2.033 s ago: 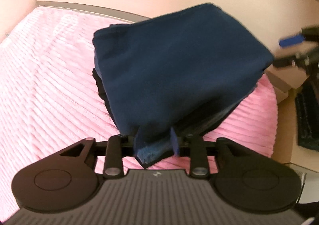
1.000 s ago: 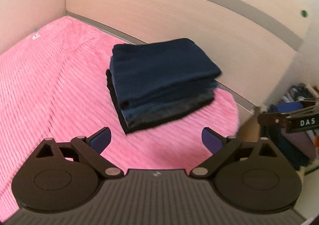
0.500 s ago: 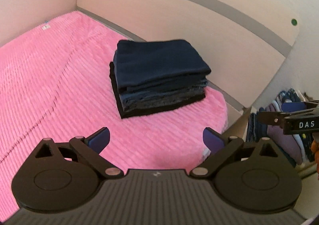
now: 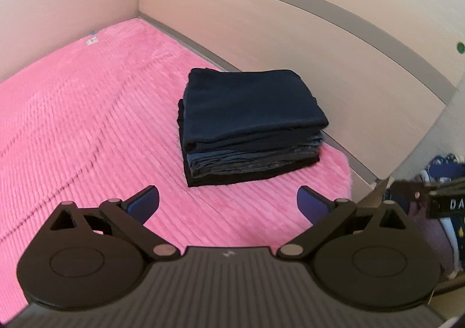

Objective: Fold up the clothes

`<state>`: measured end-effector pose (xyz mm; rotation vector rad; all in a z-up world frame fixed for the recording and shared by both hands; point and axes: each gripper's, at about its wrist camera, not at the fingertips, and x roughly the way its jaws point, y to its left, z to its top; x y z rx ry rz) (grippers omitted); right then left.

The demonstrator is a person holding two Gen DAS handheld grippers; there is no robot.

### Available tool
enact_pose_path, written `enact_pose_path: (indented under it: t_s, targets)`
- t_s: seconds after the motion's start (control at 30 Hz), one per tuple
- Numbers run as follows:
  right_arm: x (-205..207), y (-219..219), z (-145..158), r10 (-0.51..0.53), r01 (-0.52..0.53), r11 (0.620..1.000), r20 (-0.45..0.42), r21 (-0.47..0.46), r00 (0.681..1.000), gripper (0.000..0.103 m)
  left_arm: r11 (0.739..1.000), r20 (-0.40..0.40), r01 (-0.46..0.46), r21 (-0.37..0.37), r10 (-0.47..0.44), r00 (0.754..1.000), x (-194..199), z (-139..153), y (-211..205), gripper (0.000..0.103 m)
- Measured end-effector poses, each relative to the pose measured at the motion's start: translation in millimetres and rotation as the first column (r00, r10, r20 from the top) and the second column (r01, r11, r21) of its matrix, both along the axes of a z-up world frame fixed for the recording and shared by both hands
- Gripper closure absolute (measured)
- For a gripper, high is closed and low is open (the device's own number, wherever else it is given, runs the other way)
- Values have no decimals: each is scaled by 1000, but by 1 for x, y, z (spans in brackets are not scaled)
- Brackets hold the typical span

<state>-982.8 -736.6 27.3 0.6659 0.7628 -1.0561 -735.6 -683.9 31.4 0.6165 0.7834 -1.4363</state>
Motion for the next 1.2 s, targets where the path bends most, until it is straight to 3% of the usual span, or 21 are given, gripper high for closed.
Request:
enact_pose_path:
  t_s: [0.33, 0.63, 1.2]
  targets:
    - [4, -3, -7, 6, -7, 999, 38, 35, 999, 0, 999, 13, 5, 47, -6, 1000, -3, -4, 1, 4]
    - [7, 0, -2, 2, -2, 1000, 11, 22, 1000, 0, 998, 40, -44, 43, 42, 998, -1, -6, 4, 4]
    - [4, 12, 3, -29, 29, 1000, -10, 3, 1000, 0, 997, 43, -37, 66, 34, 998, -9, -12, 8, 7]
